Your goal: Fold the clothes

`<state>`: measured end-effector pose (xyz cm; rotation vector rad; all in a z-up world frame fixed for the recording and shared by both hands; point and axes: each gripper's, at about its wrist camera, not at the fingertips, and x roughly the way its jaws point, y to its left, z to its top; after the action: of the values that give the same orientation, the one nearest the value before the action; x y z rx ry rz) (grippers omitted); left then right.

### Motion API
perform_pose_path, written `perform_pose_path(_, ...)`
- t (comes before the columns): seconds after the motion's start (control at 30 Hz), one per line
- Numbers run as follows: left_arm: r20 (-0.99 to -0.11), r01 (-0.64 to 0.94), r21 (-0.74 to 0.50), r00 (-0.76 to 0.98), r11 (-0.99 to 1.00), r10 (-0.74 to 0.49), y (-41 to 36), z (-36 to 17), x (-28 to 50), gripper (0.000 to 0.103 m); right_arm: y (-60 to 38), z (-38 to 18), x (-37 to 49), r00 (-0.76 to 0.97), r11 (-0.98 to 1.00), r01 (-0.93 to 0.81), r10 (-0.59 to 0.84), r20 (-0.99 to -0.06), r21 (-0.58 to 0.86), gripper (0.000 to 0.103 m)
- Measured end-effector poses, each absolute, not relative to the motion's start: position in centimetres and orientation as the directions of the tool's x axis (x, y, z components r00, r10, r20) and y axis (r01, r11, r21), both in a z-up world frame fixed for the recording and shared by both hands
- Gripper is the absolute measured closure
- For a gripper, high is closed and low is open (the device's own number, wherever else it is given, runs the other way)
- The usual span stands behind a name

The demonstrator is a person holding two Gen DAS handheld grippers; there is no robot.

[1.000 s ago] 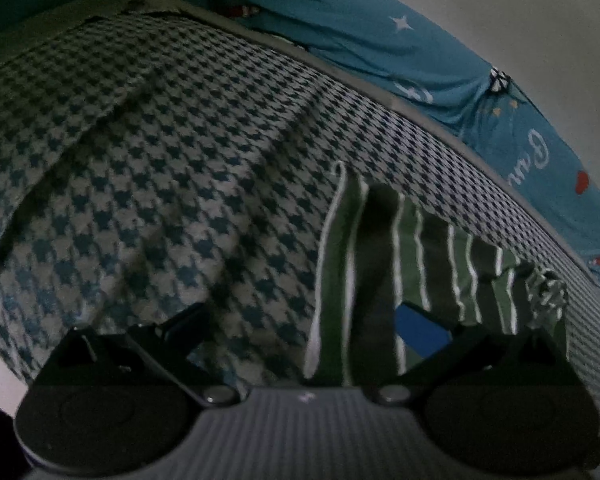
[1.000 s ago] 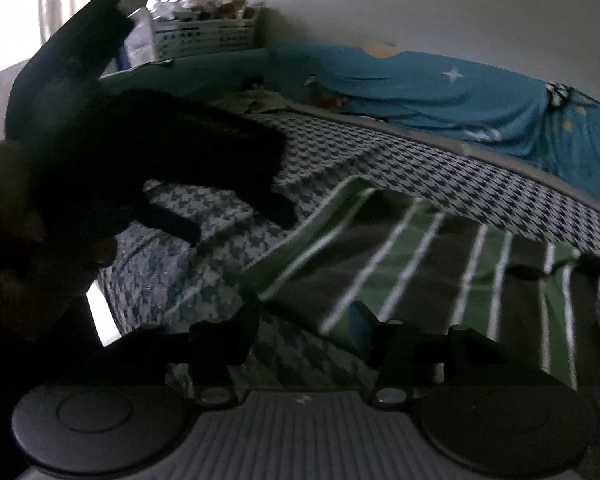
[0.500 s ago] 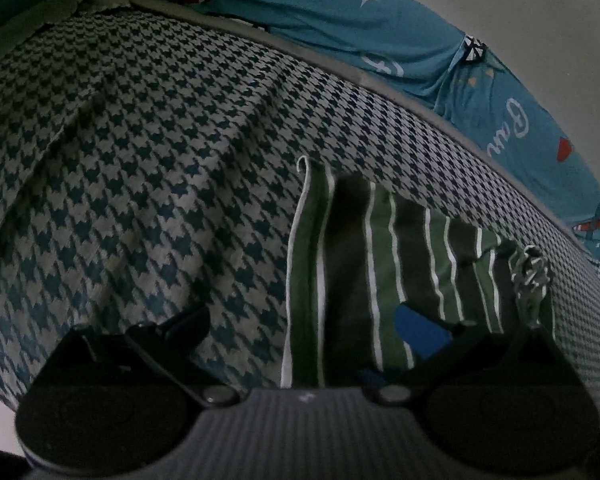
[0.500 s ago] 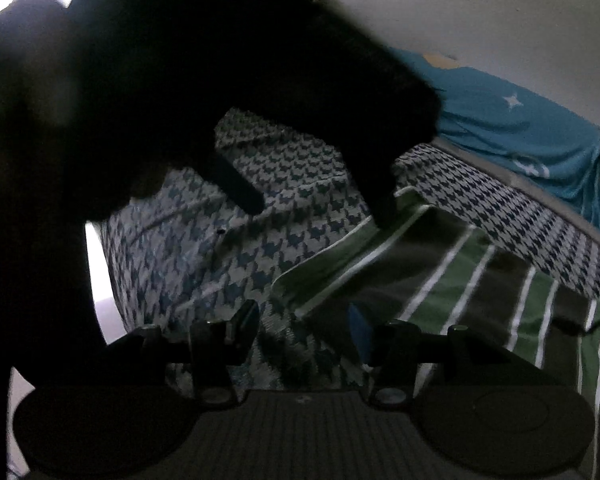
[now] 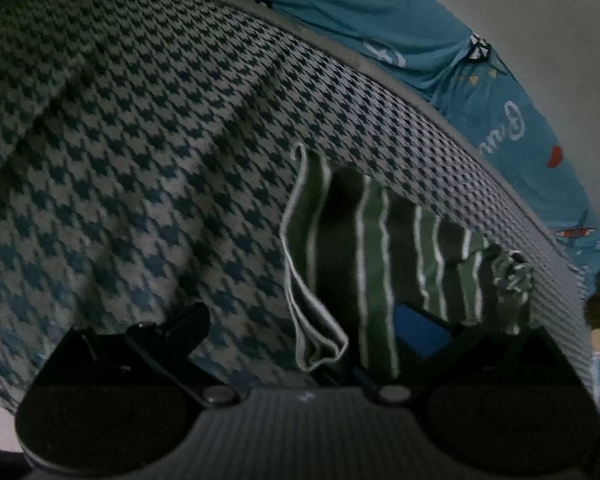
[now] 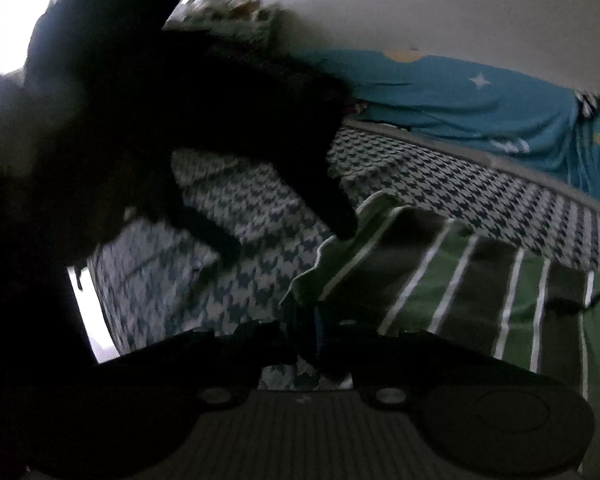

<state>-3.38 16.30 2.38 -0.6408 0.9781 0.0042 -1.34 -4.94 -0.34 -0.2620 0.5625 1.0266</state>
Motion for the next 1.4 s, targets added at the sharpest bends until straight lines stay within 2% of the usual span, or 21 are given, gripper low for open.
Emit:
perform_pose_path(0.13,-0.747,-0.259,-0.566,0.563,0.783,-0.354,15.9,1.8,-3.0,0.0,-6.1,0.4,-0.4,0.363,0.506,-0.85,0.763,-0.535,0.145,0.093)
perform_pose_path(0.27,-0.713,-0.232,-0.629,0.551,0.742,-0.433,15.4,1.1,-2.2,0.001,-6.4,0.7,-0.3,0.358,0.501,-0.852,0.771,-0.527,0.153,0.093)
perform_pose_path(0.33,-0.697,-0.208,-0.652,0.543,0.729,-0.468,15.0,0.9,-1.8,0.005,-6.3,0.6,-0.3,0.36,0.501,-0.853,0.768,-0.53,0.146,0.093)
perform_pose_path(0.4,-0.678,-0.187,-0.677,0.535,0.712,-0.504,14.7,0.7,-1.3,0.015,-6.2,0.4,-0.2,0.363,0.5,-0.856,0.762,-0.537,0.13,0.093)
perform_pose_path(0.53,-0.667,-0.161,-0.685,0.53,0.71,-0.523,14.2,0.7,-0.7,0.022,-5.8,-0.1,-0.6,0.383,0.507,-0.858,0.738,-0.555,0.082,0.092)
perform_pose_path(0.63,-0.674,-0.156,-0.676,0.527,0.72,-0.518,13.7,0.7,-0.6,0.026,-5.6,-0.5,-0.8,0.393,0.51,-0.858,0.723,-0.568,0.056,0.083)
perform_pose_path(0.77,-0.67,-0.156,-0.679,0.532,0.717,-0.518,13.5,0.6,-0.4,0.026,-5.3,-0.8,-1.2,0.399,0.508,-0.861,0.717,-0.572,0.037,0.053)
perform_pose_path(0.93,-0.673,-0.162,-0.677,0.529,0.718,-0.516,13.7,0.5,-0.4,0.026,-4.3,-1.5,-1.6,0.453,0.505,-0.86,0.701,-0.551,-0.065,0.051)
perform_pose_path(1.03,-0.67,-0.158,-0.681,0.528,0.715,-0.521,13.9,0.6,-0.5,0.026,-3.6,-2.0,-1.2,0.473,0.508,-0.856,0.687,-0.552,-0.1,0.053)
perform_pose_path(1.1,-0.672,-0.16,-0.681,0.524,0.715,-0.523,14.0,0.6,-0.5,0.026,-3.2,-2.3,-0.9,0.486,0.515,-0.849,0.677,-0.552,-0.116,0.062)
perform_pose_path(1.17,-0.676,-0.162,-0.678,0.519,0.717,-0.523,14.1,0.5,-0.4,0.026,-3.1,-2.4,-0.6,0.5,0.525,-0.842,0.669,-0.55,-0.127,0.082)
perform_pose_path(1.23,-0.678,-0.158,-0.676,0.515,0.719,-0.524,14.3,0.5,0.0,0.027,-3.2,-2.2,-0.3,0.505,0.53,-0.838,0.663,-0.552,-0.131,0.092)
perform_pose_path(1.3,-0.684,-0.161,-0.668,0.517,0.727,-0.514,14.5,0.6,0.6,0.024,-3.4,-2.0,-0.1,0.512,0.539,-0.833,0.659,-0.551,-0.129,0.097)
perform_pose_path(1.4,-0.704,-0.191,-0.644,0.528,0.741,-0.476,15.3,0.5,1.6,0.019,-3.7,-1.6,0.0,0.521,0.549,-0.826,0.659,-0.543,-0.127,0.097)
